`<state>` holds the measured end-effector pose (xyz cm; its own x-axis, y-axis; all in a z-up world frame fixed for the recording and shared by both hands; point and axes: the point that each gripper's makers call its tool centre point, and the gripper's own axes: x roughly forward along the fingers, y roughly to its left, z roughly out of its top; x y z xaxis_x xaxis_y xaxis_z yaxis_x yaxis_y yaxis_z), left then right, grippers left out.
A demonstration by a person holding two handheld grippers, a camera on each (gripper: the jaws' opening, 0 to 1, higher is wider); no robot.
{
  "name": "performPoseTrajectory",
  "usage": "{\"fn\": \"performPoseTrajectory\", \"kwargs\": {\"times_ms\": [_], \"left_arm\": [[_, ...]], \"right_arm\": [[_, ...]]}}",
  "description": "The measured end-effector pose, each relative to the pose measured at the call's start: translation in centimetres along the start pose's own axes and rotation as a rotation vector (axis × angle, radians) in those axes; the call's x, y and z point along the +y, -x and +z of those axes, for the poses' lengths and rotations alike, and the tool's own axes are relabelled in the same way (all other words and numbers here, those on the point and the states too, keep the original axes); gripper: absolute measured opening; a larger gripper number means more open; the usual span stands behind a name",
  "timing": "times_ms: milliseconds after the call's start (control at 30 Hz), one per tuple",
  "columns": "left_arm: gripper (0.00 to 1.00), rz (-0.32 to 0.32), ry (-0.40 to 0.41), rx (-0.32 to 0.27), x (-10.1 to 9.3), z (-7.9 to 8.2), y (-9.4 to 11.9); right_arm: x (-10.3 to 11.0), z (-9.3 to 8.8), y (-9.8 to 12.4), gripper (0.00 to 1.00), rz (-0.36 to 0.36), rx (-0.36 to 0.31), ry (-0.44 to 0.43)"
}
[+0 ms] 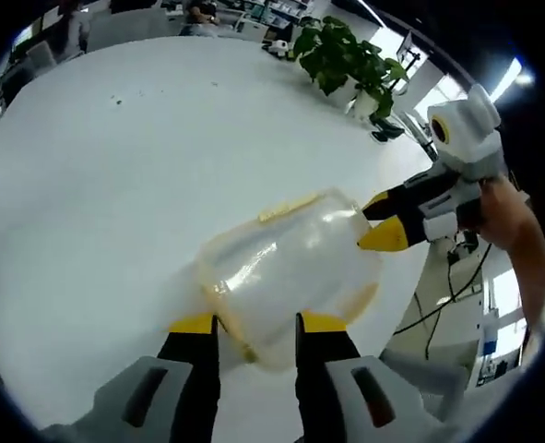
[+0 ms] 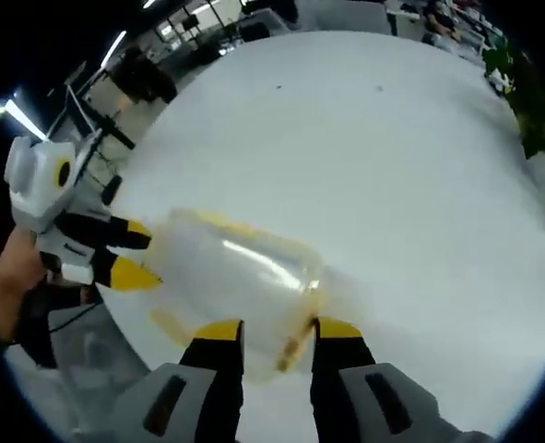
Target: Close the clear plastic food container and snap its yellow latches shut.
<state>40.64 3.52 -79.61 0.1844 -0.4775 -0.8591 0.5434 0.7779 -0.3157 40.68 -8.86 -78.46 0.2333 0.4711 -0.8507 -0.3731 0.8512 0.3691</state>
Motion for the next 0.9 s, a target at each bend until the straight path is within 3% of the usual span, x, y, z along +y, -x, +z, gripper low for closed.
{"fn": "performPoseTrajectory", "kwargs": {"times_ms": [33,333,600,733,833,900], "left_arm": [[0.28,-0.006,-0.009,0.016,-0.5,-0.1,-0.1],[0.3,-0.02,-0.007,0.011,-0.9,-0.5,0.0],[0.33,-0.028,0.003,-0.011,-1.3,-0.4,0.3],[0.34,-0.04,0.011,-0.028,-1.2,-0.5,0.5],[0.33,-0.042,0.009,-0.035,-1.2,-0.6,0.7],[0.32,-0.051,0.009,-0.03,-1.3,-0.8,0.8]], "right_arm": [[-0.7,-0.3,0.6,0.21,-0.05,0.031,-0.049],[-0.6,-0.6,0.9,0.23,-0.097,0.021,-0.006],[-1.2,-1.1,0.8,0.25,-0.118,-0.008,-0.011],[-1.6,-1.3,0.8,0.26,-0.107,-0.027,0.014],[-1.9,-1.5,0.8,0.34,-0.12,-0.02,0.052],[-1.8,-1.4,1.1,0.3,-0.108,-0.018,0.077]]}}
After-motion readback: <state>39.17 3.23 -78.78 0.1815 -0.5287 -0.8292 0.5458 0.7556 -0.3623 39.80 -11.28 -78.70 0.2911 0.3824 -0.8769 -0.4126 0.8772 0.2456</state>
